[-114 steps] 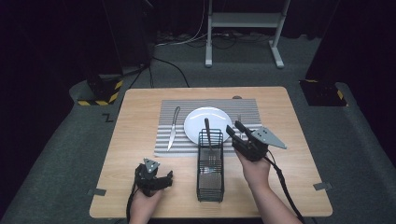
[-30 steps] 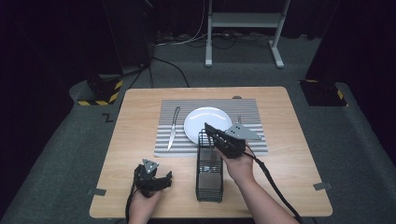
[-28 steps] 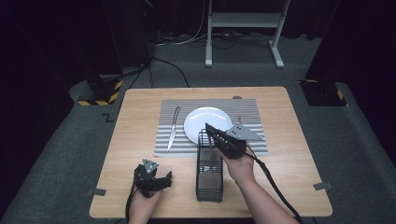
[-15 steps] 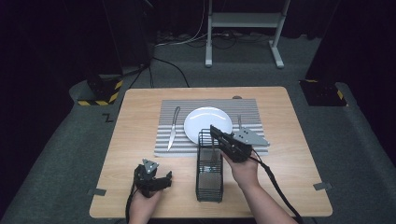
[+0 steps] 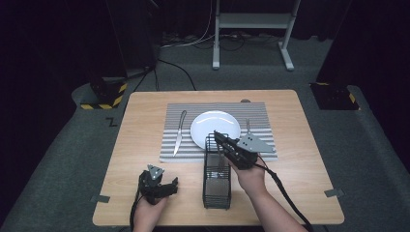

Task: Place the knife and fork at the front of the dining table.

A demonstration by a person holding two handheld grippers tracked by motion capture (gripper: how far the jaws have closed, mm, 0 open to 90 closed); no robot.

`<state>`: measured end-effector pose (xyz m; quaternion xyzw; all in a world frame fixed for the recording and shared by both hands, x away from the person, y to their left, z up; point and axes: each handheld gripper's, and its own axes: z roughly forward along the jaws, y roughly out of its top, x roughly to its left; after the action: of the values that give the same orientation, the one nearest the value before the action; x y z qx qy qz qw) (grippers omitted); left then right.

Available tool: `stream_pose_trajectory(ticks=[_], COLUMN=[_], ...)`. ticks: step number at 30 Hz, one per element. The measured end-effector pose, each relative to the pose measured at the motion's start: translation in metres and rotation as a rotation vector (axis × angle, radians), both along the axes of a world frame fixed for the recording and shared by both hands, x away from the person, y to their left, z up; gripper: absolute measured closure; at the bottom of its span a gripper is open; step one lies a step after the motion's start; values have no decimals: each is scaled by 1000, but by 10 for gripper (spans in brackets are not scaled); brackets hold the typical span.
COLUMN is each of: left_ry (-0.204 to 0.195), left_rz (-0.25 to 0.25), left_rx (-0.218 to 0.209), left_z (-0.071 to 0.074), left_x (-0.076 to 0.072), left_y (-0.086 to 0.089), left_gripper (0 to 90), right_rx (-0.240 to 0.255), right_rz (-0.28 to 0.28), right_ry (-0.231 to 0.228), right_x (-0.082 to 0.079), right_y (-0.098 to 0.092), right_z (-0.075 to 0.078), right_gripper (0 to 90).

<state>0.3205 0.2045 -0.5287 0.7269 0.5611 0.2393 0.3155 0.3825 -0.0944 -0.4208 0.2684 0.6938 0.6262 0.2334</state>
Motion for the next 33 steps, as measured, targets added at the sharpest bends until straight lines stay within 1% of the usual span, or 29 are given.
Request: stream_pose_trajectory(ticks=[1,2,3,4,6,8,9,10,18,23,25,28,29,30,32,33], left_ry=[0,0,0,0,0,0,0,0,0,0,0,0,0,0,0,0], left_rz=[0,-1,0,-1,0,-1,-1,-1,-1,-1,-1,-1,-1,-1,-1,-1], left_rx=[0,0,-1,0,0,1,1,0,1,0,1,0,0,0,0,0], left_z=[0,0,0,0,0,0,0,0,0,0,0,0,0,0,0,0], left_x=[0,0,0,0,0,0,0,0,0,0,0,0,0,0,0,0], left_y=[0,0,0,0,0,0,0,0,0,0,0,0,0,0,0,0], left_gripper=[112,112,113,113,113,112,112,112,112,112,112,112,112,112,112,112], right_rx=[0,-14,-17,-3,17,10,10,12,45,73,75,92,92,106,112,121], right_rz=[0,-7,-10,-18,-13,-18,-18,-20,-27,-32,-32,-30,-30,-28,-27,-29], right_ry=[0,-22,-27,-54,-83,-104,-104,-117,-90,-100,-106,-125,-125,-132,-134,-140], right_x=[0,-2,-3,-5,-8,-11,-11,-11,-7,-9,-9,-12,-12,-13,-14,-15], right_y=[0,0,0,-2,-5,-6,-6,-6,-8,-9,-9,-11,-11,-12,-13,-14], right_z=[0,1,2,3,10,17,17,21,23,30,32,43,43,49,52,58], right_gripper=[875,876,877,876,876,876,876,876,875,875,875,875,875,874,874,874])
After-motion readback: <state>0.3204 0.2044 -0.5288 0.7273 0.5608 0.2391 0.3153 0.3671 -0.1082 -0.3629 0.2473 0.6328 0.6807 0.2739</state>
